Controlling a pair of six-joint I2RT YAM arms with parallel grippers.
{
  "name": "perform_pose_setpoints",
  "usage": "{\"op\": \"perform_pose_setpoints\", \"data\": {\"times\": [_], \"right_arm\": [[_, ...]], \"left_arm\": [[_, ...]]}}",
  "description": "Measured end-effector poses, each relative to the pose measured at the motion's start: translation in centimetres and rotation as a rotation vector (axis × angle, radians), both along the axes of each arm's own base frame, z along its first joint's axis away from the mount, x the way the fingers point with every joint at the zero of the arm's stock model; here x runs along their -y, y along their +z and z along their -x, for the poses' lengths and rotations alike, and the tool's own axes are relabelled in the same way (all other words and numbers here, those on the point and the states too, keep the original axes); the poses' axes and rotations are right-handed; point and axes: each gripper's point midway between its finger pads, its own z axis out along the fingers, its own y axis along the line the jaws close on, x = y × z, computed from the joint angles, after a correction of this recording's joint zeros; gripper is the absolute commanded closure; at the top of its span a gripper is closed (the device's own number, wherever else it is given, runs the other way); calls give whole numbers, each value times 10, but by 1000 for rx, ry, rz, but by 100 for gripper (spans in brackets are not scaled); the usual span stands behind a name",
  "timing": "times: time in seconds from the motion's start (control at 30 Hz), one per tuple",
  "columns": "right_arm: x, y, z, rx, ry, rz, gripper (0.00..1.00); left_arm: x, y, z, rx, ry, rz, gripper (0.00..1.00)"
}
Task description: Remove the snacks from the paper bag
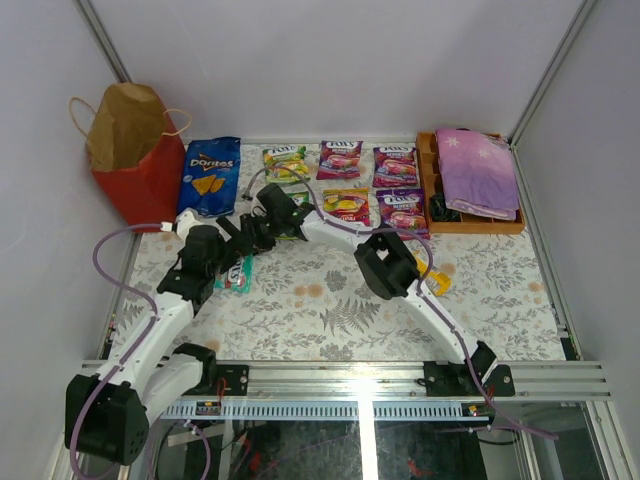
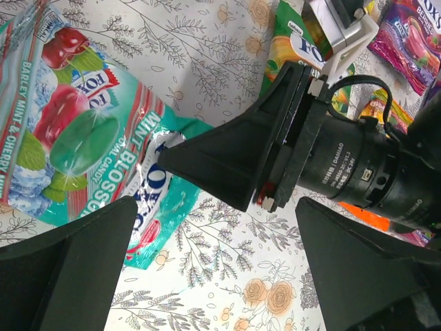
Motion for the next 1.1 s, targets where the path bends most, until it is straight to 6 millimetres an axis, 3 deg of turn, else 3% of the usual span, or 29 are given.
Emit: {"op": "perform_pose_setpoints", "data": {"times": [0.07, 0.13, 0.23, 0.33, 0.4, 0.5, 0.6, 0.7, 0.77, 0.83, 0.93, 1.1], "right_arm": [[-3, 0, -1, 1, 9, -7, 21], [-5, 6, -1, -3, 27, -28, 5], [-2, 17, -4, 21, 29, -49, 0], [19, 27, -14, 19, -1, -40, 0], [39, 43, -31, 27, -44, -44, 0], [87, 82, -68, 67, -148, -59, 1], [158, 133, -92, 140, -295, -88, 1], [220, 185, -93, 231, -427, -141, 1], [240, 212, -80, 291, -468, -184, 0], [246, 229, -58, 328, -465, -230, 0], [247, 227, -27, 331, -446, -264, 1], [256, 176, -4, 236, -453, -196, 0]], "left_arm": [[0, 0, 1, 6, 1, 1, 0], [-2, 0, 5, 14, 6, 2, 0], [-3, 5, 8, 41, 11, 13, 0], [-2, 12, 10, 70, 12, 31, 0], [-1, 14, 12, 81, 7, 42, 0], [-1, 6, 16, 69, 5, 46, 0], [-1, -10, 22, 29, 5, 39, 0], [-2, -29, 26, -26, 4, 27, 0], [-3, -40, 28, -70, 5, 17, 0], [-3, -54, 29, -122, 6, 5, 0], [-4, -75, 34, -203, 8, -13, 0], [-4, -91, 32, -271, 12, -31, 0]]}}
